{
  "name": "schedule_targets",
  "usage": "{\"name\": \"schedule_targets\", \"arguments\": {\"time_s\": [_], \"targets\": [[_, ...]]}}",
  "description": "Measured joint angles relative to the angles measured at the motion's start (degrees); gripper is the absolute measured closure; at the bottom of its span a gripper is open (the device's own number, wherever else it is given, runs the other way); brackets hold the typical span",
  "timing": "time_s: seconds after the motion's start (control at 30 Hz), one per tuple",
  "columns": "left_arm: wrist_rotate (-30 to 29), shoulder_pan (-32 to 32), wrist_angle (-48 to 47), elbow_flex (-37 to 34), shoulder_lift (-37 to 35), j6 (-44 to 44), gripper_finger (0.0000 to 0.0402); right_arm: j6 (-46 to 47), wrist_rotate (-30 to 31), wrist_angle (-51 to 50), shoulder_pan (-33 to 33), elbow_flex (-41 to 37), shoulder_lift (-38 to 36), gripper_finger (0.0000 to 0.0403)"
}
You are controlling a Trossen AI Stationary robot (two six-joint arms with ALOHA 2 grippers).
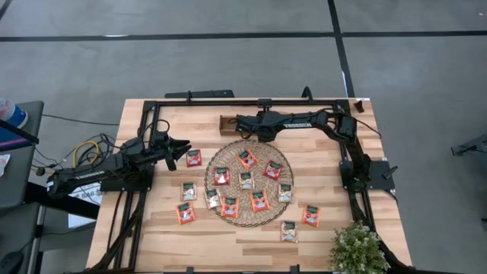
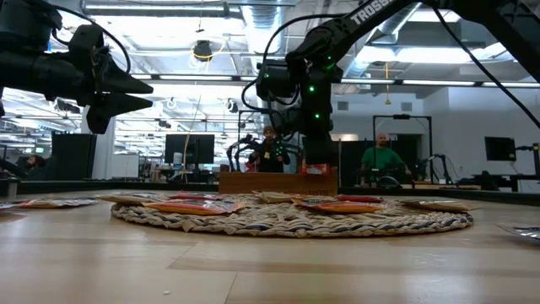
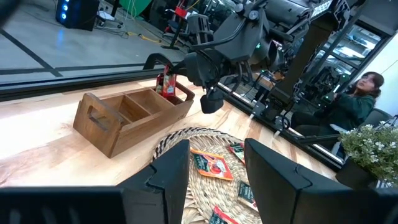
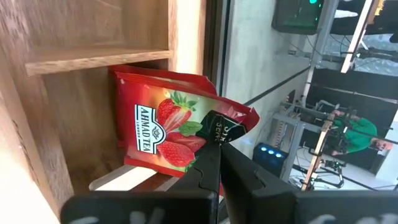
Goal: Pick & Place Tea
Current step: Put the red tea bag into the right section of the wooden organizer
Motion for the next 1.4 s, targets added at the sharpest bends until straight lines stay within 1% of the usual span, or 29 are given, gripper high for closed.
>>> {"name": "schedule_targets", "arguments": {"time_s": [0.33, 0.53, 0.7, 0.8, 1.0, 1.1, 1.27, 1.4], "targets": [[0.0, 0.0, 0.0, 0.0, 0.0, 0.0, 0.0256, 0.0, -0.3, 0.0, 0.0, 0.0, 0.0, 0.0403], [0.0, 0.0, 0.0, 0.0, 0.0, 0.0, 0.0256, -0.1, -4.7, -0.3, 0.0, 0.0, 0.0, 0.0403], [0.0, 0.0, 0.0, 0.0, 0.0, 0.0, 0.0256, -0.5, -5.9, -0.3, 0.0, 0.0, 0.0, 0.0399], [0.0, 0.0, 0.0, 0.0, 0.0, 0.0, 0.0256, -0.5, -5.9, -0.3, -0.1, 0.0, 0.0, 0.0385], [0.0, 0.0, 0.0, 0.0, 0.0, 0.0, 0.0256, -0.6, -5.8, -0.3, -0.1, 0.0, 0.0, 0.0344], [0.0, 0.0, 0.0, 0.0, 0.0, 0.0, 0.0256, -2.2, -5.6, -0.3, -0.1, 0.0, 0.0, 0.0331], [0.0, 0.0, 0.0, 0.0, 0.0, 0.0, 0.0256, -3.5, -1.2, -2.3, 0.4, 1.8, 0.0, 0.0326], [0.0, 0.0, 0.0, 0.0, 0.0, 0.0, 0.0256, -2.4, -1.0, -8.6, 0.8, 6.0, -0.2, 0.0327]]}}
